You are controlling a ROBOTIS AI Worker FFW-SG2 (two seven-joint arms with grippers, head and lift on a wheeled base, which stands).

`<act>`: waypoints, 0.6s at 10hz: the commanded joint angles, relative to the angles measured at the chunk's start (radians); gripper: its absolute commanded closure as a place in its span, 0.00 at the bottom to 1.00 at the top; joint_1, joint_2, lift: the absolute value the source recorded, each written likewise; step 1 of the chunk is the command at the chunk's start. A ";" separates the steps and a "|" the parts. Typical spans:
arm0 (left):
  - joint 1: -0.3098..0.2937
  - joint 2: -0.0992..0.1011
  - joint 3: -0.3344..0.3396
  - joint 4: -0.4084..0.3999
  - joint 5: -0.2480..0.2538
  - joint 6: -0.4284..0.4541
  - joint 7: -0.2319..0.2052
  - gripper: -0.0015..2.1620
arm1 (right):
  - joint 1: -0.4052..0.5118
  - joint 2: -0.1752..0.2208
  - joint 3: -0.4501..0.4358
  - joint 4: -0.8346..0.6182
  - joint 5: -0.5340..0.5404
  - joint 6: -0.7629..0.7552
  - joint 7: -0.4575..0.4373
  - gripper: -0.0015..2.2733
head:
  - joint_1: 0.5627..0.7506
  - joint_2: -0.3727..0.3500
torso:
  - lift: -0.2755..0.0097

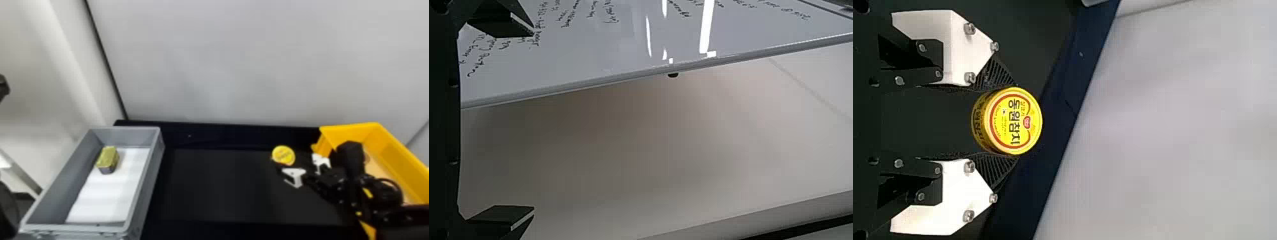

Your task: Pick up the round yellow can and place it in the yellow rectangular box

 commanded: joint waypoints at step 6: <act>0.001 -0.003 0.005 0.000 0.000 0.002 -0.001 0.02 | 0.103 0.008 -0.170 -0.251 0.047 0.088 -0.051 0.31 | 0.70 0.53 | 0.73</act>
